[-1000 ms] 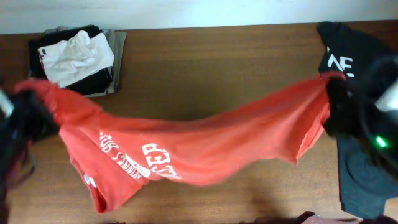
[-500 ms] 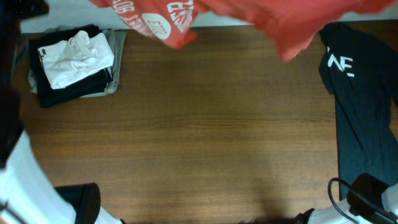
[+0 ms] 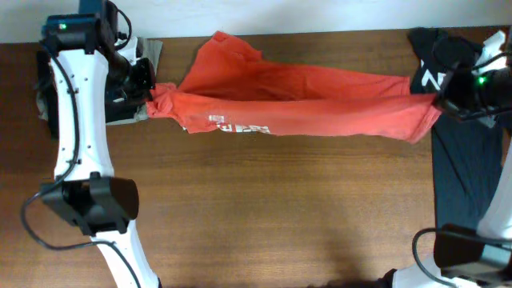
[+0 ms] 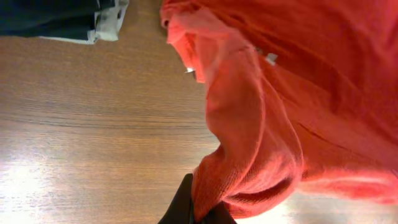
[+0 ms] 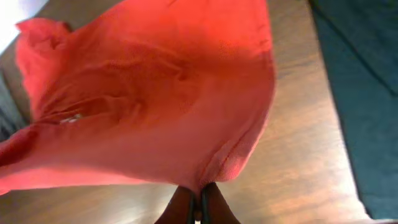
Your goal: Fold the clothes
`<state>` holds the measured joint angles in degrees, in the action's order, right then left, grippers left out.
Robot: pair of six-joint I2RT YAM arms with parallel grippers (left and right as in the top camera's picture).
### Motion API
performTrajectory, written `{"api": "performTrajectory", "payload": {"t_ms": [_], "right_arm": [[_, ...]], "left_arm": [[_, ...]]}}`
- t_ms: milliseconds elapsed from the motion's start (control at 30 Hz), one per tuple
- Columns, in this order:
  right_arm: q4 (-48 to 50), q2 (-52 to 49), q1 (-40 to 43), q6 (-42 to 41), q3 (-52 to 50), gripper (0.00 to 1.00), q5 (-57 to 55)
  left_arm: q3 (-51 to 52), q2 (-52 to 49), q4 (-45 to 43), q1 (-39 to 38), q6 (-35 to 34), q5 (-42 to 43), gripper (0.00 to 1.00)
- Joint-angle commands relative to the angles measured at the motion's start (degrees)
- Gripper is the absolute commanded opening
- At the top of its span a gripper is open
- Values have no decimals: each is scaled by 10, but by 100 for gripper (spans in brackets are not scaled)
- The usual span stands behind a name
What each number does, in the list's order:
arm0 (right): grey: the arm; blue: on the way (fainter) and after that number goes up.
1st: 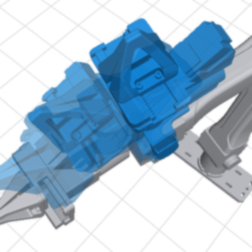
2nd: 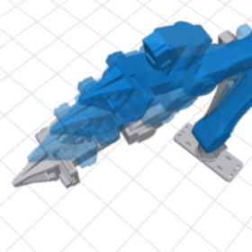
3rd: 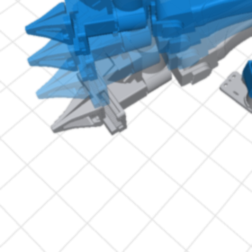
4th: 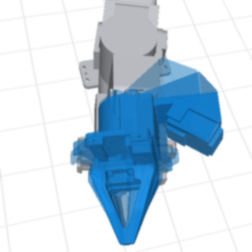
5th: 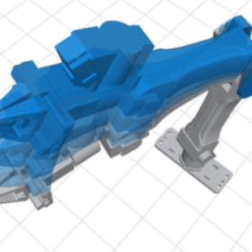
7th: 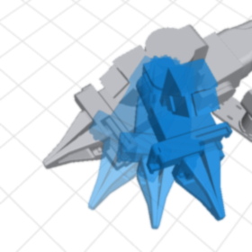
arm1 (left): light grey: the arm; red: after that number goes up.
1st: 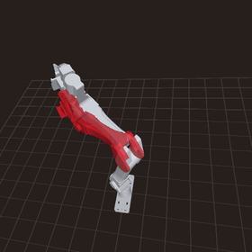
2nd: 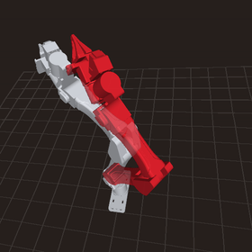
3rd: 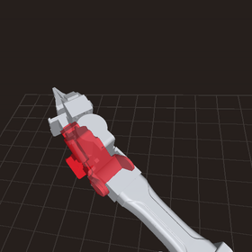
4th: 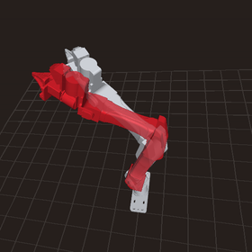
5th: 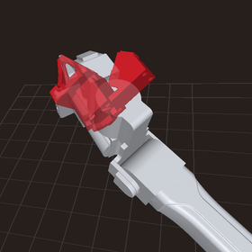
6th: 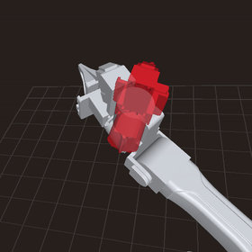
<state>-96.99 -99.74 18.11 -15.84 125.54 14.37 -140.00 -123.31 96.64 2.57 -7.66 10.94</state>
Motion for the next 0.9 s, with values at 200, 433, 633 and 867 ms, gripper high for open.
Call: {"api": "performTrajectory", "payload": {"t_ms": [200,433,633,867], "right_arm": [[27,221,23,-10,-233,4,-91],[33,343,115,-12,-388,4,-94],[25,435,154,-12,-464,4,-103],[50,406,153,-12,-464,4,-103]], "left_arm": [[202,264,-1,-102,-3,6,1],[548,488,-89,-103,-50,6,1],[678,549,-66,-103,-82,7,1],[688,541,-189,-103,-95,6,1]]}}
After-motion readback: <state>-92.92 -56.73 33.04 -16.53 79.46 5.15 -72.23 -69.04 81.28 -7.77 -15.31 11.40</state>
